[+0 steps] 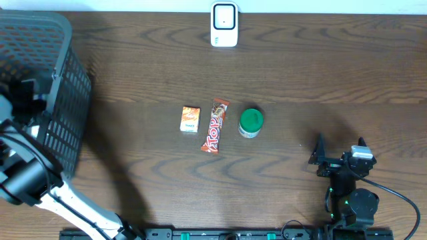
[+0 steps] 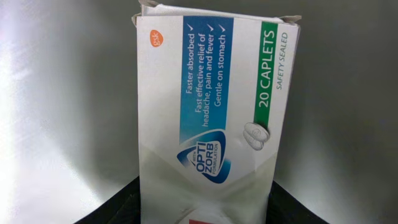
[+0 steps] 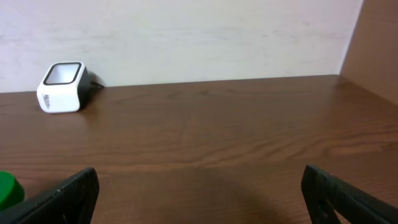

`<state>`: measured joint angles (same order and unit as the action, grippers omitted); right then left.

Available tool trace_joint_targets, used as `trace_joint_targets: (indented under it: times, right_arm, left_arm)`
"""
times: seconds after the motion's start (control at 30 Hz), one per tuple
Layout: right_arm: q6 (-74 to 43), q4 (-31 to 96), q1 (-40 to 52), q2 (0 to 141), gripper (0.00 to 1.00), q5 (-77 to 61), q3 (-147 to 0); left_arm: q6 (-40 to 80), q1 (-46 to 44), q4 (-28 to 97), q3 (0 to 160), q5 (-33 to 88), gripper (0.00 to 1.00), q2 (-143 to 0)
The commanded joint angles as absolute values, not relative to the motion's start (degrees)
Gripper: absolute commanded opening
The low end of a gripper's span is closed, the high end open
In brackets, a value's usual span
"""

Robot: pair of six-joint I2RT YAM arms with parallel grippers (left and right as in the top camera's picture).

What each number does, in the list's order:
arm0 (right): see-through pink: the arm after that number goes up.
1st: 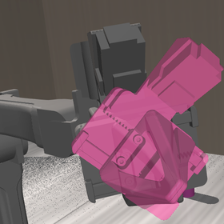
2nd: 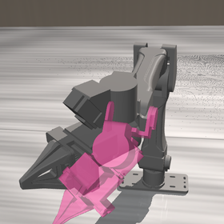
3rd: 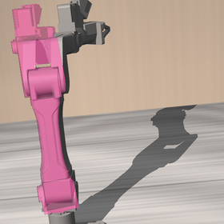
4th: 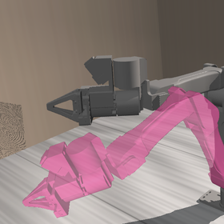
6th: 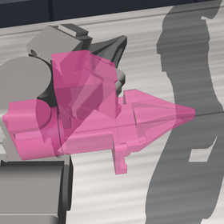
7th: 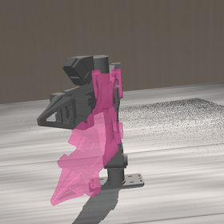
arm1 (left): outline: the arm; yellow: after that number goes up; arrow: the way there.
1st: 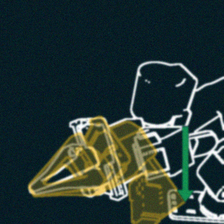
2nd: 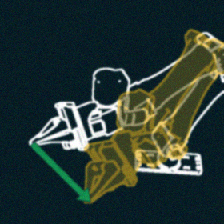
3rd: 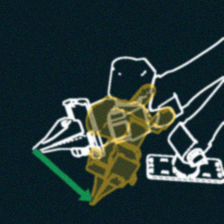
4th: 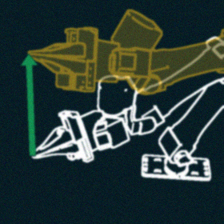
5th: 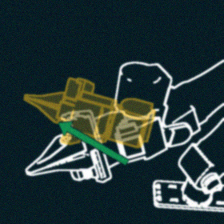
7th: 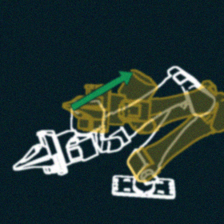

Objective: Scan the item barcode
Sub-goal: 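Reach left gripper into basket and grasp white-blue caplets box, then lift caplets box out of basket and carry it toward table center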

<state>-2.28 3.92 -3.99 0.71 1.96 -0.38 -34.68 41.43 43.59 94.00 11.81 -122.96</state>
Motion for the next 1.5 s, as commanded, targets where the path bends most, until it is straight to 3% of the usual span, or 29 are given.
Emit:
trace_joint_targets:
  times: [0.0,0.53,0.87,1.0,1.47]
  right_arm:
    - [-1.63,4.1,-3.66,0.38,0.99,2.04,-0.32]
    - [-1.61,4.1,-3.66,0.38,0.99,2.04,-0.32]
    - [-1.63,4.1,-3.66,0.38,0.99,2.04,-0.32]
    - [-1.63,4.1,-3.66,0.38,0.99,2.04,-0.32]
    - [-1.63,4.1,-3.66,0.38,0.99,2.04,-0.32]
  left_arm:
    - [-32.77,39.18,43.68,92.99,12.05,0.52,-118.08]
    - [-14.22,38.17,41.3,92.99,10.26,0.52,-87.18]
    - [-10.57,36.84,49.76,92.97,39.16,0.53,-76.16]
    - [-10.76,31.75,52.75,92.97,44.6,0.54,-76.03]
    - [-15.33,4.54,59.77,91.5,44.38,0.54,-78.19]
